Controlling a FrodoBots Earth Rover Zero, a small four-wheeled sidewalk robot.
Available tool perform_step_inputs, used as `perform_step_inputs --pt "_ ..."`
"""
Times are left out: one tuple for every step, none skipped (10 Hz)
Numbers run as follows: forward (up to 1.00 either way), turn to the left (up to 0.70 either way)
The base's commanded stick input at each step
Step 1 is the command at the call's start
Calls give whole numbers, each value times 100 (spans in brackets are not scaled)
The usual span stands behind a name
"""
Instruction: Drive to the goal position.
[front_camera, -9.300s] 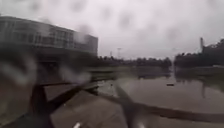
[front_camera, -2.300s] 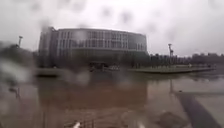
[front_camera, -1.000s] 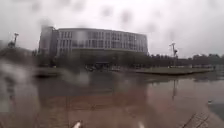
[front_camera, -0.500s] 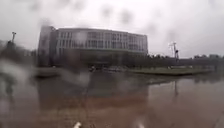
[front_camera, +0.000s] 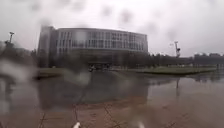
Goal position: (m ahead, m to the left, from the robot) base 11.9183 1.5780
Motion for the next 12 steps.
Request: perform_step_inputs --pt "70 1" --pt "70 1" --pt "70 1" --pt "70 1" --pt "70 1" --pt "70 1" --pt "70 1" --pt "70 1" --pt "70 1" --pt "70 1" --pt "70 1" --pt "70 1"
